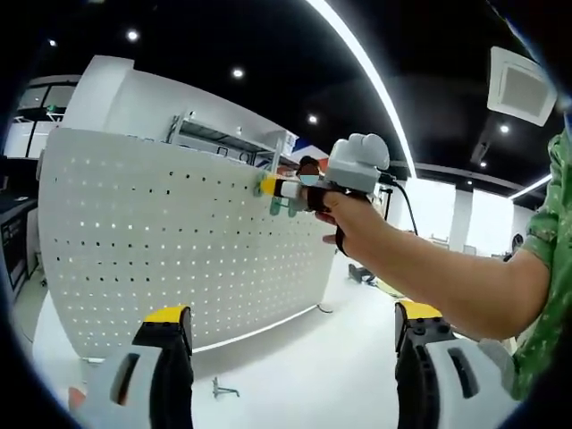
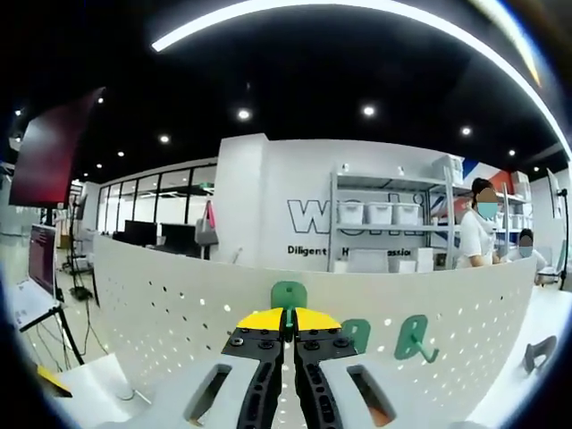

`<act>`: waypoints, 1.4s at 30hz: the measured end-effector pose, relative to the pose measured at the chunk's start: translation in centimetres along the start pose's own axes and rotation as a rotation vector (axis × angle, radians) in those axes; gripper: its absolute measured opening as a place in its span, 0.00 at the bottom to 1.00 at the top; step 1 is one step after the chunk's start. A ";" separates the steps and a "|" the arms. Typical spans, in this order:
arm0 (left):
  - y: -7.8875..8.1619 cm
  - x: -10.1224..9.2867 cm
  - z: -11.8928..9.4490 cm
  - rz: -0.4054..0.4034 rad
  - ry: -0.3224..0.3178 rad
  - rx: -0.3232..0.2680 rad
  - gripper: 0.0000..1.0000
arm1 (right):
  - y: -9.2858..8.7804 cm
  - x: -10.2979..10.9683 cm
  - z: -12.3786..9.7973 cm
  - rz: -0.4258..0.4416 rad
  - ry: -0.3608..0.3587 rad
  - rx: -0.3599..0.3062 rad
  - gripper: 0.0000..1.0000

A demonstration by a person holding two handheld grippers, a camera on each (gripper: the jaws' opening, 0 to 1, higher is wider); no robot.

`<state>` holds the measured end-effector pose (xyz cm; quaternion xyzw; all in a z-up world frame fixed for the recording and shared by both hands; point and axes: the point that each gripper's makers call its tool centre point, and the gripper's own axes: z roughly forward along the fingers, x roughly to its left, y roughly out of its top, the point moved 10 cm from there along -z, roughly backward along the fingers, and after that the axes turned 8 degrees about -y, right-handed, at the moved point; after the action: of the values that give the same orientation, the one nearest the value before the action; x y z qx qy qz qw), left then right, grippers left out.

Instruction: Insert the hook assembly into the mounting plate slot until the hook locks in place.

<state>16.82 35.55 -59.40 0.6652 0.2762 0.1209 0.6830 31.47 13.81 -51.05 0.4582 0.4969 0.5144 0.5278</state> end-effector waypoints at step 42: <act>1.4 -1.3 -0.5 0.164 -0.135 -0.091 0.97 | 0.5 0.0 0.1 -0.016 0.009 0.054 0.01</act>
<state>15.82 35.41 -57.74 0.6607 0.1683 0.1438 0.7173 31.58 13.79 -50.52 0.4659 0.5165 0.4988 0.5171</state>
